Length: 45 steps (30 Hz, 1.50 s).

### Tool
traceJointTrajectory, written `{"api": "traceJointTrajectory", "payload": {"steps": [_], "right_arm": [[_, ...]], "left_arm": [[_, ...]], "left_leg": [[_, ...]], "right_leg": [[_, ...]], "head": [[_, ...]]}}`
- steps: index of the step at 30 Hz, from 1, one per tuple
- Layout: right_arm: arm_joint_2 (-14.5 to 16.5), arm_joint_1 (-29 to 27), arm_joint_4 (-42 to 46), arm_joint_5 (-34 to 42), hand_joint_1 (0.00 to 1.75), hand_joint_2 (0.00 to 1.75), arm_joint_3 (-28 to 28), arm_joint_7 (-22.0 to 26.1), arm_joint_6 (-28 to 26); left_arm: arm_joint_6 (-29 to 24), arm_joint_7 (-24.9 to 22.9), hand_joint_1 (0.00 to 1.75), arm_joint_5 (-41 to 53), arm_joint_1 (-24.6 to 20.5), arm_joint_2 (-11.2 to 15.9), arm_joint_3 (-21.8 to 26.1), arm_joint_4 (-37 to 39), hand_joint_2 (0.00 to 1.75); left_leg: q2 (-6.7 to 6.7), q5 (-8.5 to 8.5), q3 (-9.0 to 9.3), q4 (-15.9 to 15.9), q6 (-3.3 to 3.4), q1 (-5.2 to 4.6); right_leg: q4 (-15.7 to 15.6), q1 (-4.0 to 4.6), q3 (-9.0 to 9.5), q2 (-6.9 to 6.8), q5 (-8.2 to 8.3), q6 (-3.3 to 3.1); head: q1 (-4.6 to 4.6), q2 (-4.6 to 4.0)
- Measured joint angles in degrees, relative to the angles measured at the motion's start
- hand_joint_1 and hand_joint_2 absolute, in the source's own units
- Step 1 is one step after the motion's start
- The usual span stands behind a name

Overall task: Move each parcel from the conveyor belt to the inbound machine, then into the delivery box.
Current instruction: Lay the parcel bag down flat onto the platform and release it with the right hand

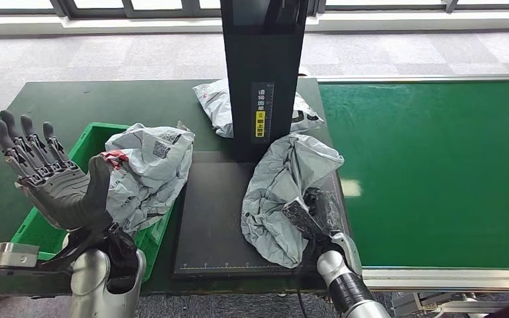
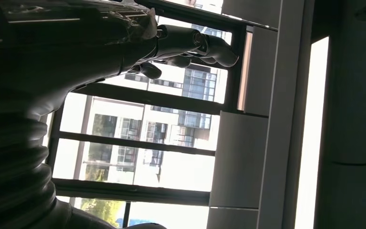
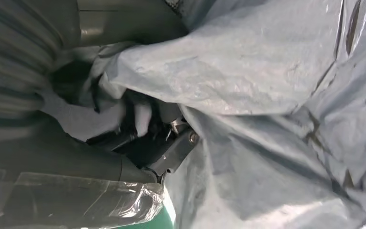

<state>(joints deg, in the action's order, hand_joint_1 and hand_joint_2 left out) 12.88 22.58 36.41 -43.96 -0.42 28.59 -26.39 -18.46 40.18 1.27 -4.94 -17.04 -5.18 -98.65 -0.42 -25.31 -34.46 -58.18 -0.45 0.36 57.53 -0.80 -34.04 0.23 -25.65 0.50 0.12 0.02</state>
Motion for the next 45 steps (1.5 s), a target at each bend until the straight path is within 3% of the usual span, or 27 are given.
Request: {"api": "traceJointTrajectory", "payload": {"steps": [4,16,25,31,35,41,45], "right_arm": [[-0.1,-1.1,2.2,-3.4,0.0,1.75,0.0,-0.3,-7.7],[-0.2,-2.9,5.6,-4.0,0.0,1.75,-0.1,0.2,-8.9],[-0.2,-5.8,11.4,-1.8,0.0,1.75,-1.5,3.4,-1.1],[-0.1,-6.9,13.7,-1.0,0.0,1.75,-2.2,4.8,-1.4],[1.1,-11.3,23.7,0.2,0.0,1.75,-2.4,9.3,-6.6],[2.3,-14.9,34.0,0.1,0.0,1.75,-2.4,9.5,-7.3],[2.5,-15.7,36.7,0.2,0.0,0.0,-2.4,9.7,-7.5]], "left_arm": [[-0.5,0.0,0.0,0.1,0.5,0.1,0.0,-1.1,1.75],[-0.5,0.0,0.0,0.3,0.9,0.1,0.0,-2.0,1.75],[-1.0,0.0,0.0,0.5,0.8,0.1,0.0,-1.9,1.75],[-1.1,0.0,0.0,0.7,0.8,0.1,0.0,-1.8,1.75],[-1.1,0.0,0.0,2.4,0.8,0.1,-0.5,-1.8,1.75],[-1.0,0.0,0.0,3.3,0.7,0.2,-1.7,-1.5,1.75],[-0.8,0.0,0.0,3.5,0.6,0.2,-2.3,-1.3,1.75]], "left_leg": [[0.0,0.0,-0.02,0.0,0.0,0.0],[0.0,0.0,-0.01,0.0,0.0,0.0],[0.0,-0.01,-0.02,0.0,0.0,0.0],[-0.01,-0.01,-0.02,0.0,0.01,0.0],[-0.12,-0.02,-0.06,0.0,-0.01,0.0],[-0.07,-0.07,-0.06,0.0,-0.01,0.0],[-0.06,-0.07,-0.06,0.0,-0.01,0.0]], "right_leg": [[0.0,0.0,0.0,0.0,0.0,0.0],[0.0,0.0,-0.01,-0.01,0.0,0.0],[0.0,0.0,-0.02,0.0,0.0,0.0],[0.0,0.0,-0.01,-0.02,0.0,0.0],[0.0,0.0,-0.02,-0.1,-0.02,0.0],[0.0,0.0,-0.04,-0.05,-0.06,-0.02],[0.0,0.0,-0.04,-0.06,-0.06,-0.02]], "head": [[0.0,0.0],[-0.01,0.0],[-0.01,0.0],[-0.01,0.0],[-0.01,0.0],[-0.01,0.0],[-0.01,0.0]]}}
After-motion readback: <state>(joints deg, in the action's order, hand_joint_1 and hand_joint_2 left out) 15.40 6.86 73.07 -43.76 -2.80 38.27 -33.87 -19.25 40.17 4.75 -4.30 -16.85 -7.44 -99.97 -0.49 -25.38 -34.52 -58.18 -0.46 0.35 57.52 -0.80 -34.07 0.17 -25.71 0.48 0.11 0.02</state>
